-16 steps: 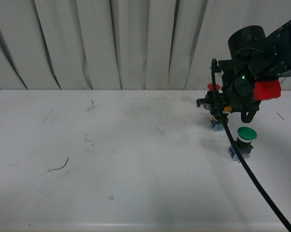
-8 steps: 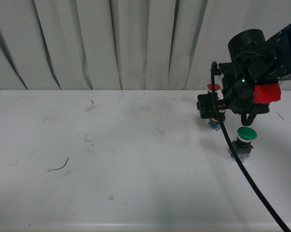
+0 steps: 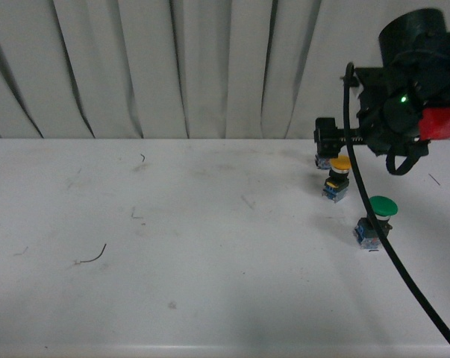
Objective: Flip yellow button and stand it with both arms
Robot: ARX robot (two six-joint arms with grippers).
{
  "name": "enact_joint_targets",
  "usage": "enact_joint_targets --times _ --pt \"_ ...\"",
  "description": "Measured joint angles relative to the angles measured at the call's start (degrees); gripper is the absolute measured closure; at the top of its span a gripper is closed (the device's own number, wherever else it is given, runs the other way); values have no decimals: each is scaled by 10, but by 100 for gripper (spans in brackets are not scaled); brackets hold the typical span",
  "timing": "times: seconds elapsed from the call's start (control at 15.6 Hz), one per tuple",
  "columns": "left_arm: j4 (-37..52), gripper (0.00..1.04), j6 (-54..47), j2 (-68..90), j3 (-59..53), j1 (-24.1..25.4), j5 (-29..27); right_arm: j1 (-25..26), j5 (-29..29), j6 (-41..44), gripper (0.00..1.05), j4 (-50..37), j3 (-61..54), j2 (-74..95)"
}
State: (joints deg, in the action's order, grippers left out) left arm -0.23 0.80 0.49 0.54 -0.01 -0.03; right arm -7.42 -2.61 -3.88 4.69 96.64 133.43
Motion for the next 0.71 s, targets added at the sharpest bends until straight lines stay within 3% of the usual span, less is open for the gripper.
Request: enact_joint_targets --times 0.32,0.45,0.58,0.71 --pt "0 7 0 0 0 0 0 46 73 -22 6 -232 -299 -290" --pt "0 7 0 0 0 0 0 55 17 6 24 -422 -484 -454" --pt "0 7 0 0 0 0 0 73 26 26 48 -456 -669 -653" --pt "0 7 0 0 0 0 0 75 24 33 73 -463 -777 -733"
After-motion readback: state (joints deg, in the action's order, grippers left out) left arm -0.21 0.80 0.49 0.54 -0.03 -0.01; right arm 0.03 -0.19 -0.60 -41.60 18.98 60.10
